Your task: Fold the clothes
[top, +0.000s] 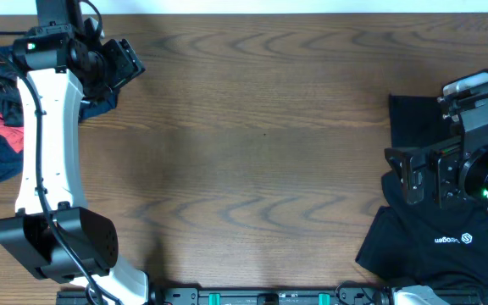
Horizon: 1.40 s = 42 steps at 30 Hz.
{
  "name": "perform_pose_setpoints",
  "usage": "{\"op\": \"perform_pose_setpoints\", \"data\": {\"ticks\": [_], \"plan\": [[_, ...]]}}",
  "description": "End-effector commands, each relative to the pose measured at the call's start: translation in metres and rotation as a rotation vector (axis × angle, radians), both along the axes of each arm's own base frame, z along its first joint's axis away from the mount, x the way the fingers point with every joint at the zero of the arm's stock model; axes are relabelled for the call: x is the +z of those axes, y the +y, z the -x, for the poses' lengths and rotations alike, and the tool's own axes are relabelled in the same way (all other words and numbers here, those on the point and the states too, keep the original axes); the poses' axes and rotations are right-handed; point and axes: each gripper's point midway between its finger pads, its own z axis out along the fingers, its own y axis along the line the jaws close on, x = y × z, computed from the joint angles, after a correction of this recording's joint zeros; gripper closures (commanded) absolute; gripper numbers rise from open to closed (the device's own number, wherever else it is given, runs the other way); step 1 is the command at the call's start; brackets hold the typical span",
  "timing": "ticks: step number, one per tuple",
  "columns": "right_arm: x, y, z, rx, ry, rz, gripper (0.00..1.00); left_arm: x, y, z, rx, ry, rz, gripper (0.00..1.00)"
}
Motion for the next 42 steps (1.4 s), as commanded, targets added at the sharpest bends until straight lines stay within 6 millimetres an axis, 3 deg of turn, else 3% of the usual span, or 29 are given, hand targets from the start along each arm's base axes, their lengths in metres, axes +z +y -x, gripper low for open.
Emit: {"op": "perform_pose_setpoints", "data": {"ticks": [1, 5, 7, 12, 24, 42], "plan": [[0.003, -0.001, 0.002, 0.009, -0.014, 0.011, 0.01, 0.001, -0.001, 0.0, 0.004, 0.001, 0.013, 0.26], [0.003, -0.001, 0.002, 0.009, -0.015, 0.011, 0.01, 0.0, -0.001, 0.001, 0.005, 0.005, 0.013, 0.26], [0.003, 0.0, 0.001, 0.009, -0.013, 0.012, 0.01, 0.0, -0.001, 0.002, 0.005, 0.01, 0.013, 0.01], [0.01, -0.002, 0.012, 0.009, -0.049, 0.006, 0.01, -0.001, -0.001, 0.004, 0.005, 0.019, 0.015, 0.02], [0.044, -0.015, 0.089, 0.007, -0.283, -0.032, 0.01, -0.002, -0.002, 0.006, 0.005, 0.03, 0.016, 0.02], [0.058, -0.026, 0.154, -0.004, -0.47, -0.06, 0.01, -0.002, -0.002, 0.006, 0.005, 0.03, 0.016, 0.02]]}}
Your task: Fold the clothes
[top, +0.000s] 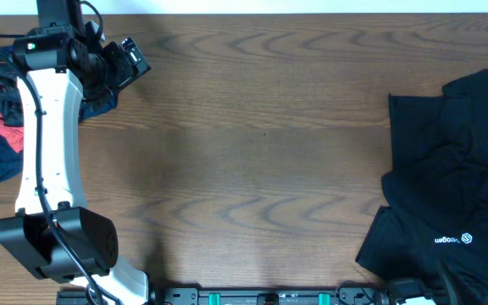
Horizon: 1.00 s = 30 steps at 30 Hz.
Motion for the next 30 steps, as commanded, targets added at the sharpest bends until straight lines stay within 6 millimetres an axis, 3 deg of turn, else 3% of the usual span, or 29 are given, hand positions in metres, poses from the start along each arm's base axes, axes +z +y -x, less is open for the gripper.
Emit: {"op": "perform_pose_setpoints", "data": {"ticks": [1, 14, 22, 26, 30], "plan": [[0.002, -0.004, 0.019, -0.01, -0.057, 0.005, 0.01, 0.001, -0.001, 0.0, -0.001, 0.0, 0.008, 0.02], [0.018, -0.012, 0.087, -0.068, -0.327, -0.016, 0.01, 0.001, -0.001, 0.0, -0.001, 0.0, 0.008, 0.02], [0.005, -0.011, 0.125, -0.136, -0.505, 0.027, 0.01, 0.001, -0.001, 0.0, -0.001, 0.0, 0.009, 0.02], [-0.01, -0.01, 0.125, -0.141, -0.57, 0.023, 0.01, 0.001, -0.001, 0.0, -0.001, 0.0, 0.008, 0.02], [-0.031, -0.007, 0.102, -0.123, -0.584, 0.02, 0.01, 0.001, -0.001, 0.0, -0.001, 0.0, 0.008, 0.02]]}}
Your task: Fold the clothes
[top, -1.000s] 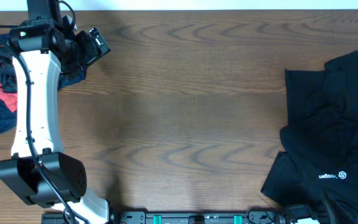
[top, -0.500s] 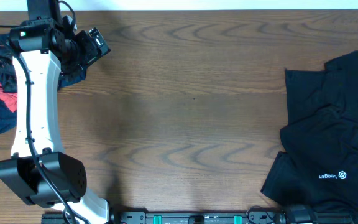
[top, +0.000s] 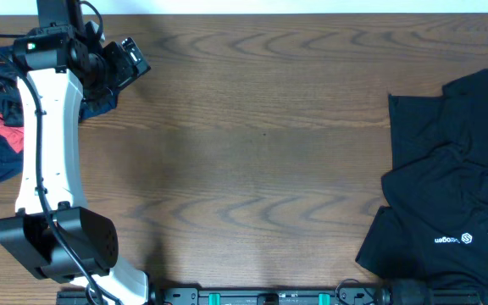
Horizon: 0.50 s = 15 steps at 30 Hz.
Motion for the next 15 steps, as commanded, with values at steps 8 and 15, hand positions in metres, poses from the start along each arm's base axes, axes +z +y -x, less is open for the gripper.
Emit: {"op": "perform_pose_setpoints", "data": {"ticks": [8, 15], "plan": [[-0.108, 0.014, -0.154, 0.06, 0.227, 0.022, 0.01, 0.001, -0.001, 0.0, -0.001, -0.001, 0.009, 0.02], [-0.208, 0.024, -0.24, 0.136, 0.366, 0.019, 0.01, 0.001, -0.001, 0.0, -0.001, -0.001, 0.009, 0.02]]}}
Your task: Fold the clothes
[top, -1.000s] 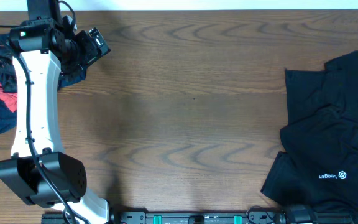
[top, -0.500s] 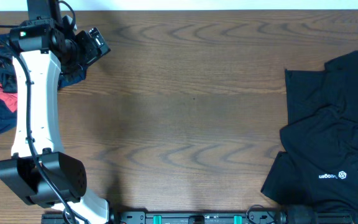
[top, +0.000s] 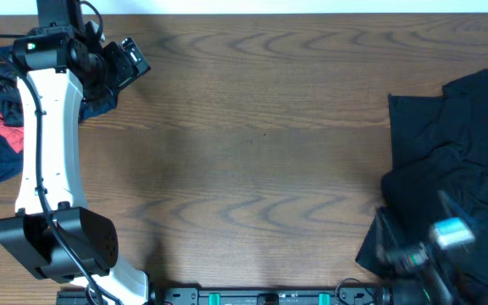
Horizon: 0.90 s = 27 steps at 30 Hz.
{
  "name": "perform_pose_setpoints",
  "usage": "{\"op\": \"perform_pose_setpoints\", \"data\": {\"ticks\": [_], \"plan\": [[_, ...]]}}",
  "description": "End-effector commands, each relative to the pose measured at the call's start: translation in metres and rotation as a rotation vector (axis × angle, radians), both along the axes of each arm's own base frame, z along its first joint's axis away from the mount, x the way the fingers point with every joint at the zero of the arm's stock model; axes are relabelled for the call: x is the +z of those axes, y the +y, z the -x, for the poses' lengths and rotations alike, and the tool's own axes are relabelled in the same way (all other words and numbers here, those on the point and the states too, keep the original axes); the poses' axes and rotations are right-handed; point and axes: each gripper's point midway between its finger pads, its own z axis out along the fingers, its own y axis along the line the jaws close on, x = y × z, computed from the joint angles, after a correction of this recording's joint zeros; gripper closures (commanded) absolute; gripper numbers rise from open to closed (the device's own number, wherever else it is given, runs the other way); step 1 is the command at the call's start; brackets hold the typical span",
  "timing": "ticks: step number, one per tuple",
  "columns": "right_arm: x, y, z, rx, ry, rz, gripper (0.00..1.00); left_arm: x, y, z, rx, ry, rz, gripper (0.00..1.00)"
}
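Observation:
A black shirt (top: 451, 161) lies crumpled at the table's right edge. My right arm shows as a blurred grey and black shape over the shirt's lower part, and its gripper (top: 396, 254) is too smeared to read. My left gripper (top: 132, 58) hangs at the far left of the table, just right of a dark navy garment (top: 100, 103). From above I cannot make out how its jaws stand. A heap of red and navy clothes lies at the left edge.
The white left arm (top: 45, 144) runs from its base (top: 58, 246) at the front left up along the table's left side. A black and green rail (top: 252, 296) lines the front edge. Bare wooden tabletop (top: 252, 144) lies between the two lots of clothing.
My right arm, all but out of view before, now shows blurred over the lower part of the black shirt and covers its white logo. The left arm and the clothes have not moved.
At first my right arm was over the black shirt at the right edge. Then it was gone from view and the shirt lay uncovered, an upper flap showing; my left gripper had shifted slightly up and right. Now the right arm is over the shirt's lower part.

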Motion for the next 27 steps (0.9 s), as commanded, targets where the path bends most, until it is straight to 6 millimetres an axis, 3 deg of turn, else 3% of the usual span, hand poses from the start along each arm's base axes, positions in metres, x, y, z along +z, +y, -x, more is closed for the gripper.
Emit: {"op": "perform_pose_setpoints", "data": {"ticks": [1, 5, 15, 27], "plan": [[-0.047, 0.01, -0.022, 0.063, 0.058, 0.002, 0.01, 0.001, -0.001, 0.0, -0.001, -0.001, 0.009, 0.02], [-0.087, 0.016, -0.042, 0.103, 0.077, -0.004, 0.01, 0.001, -0.001, 0.0, -0.001, -0.001, 0.009, 0.02], [-0.14, 0.02, -0.053, 0.129, 0.14, 0.02, 0.01, 0.001, -0.001, 0.0, -0.001, -0.001, 0.009, 0.02], [-0.14, 0.02, -0.054, 0.134, 0.121, 0.066, 0.01, 0.001, -0.001, 0.0, -0.001, -0.001, 0.009, 0.02]]}}
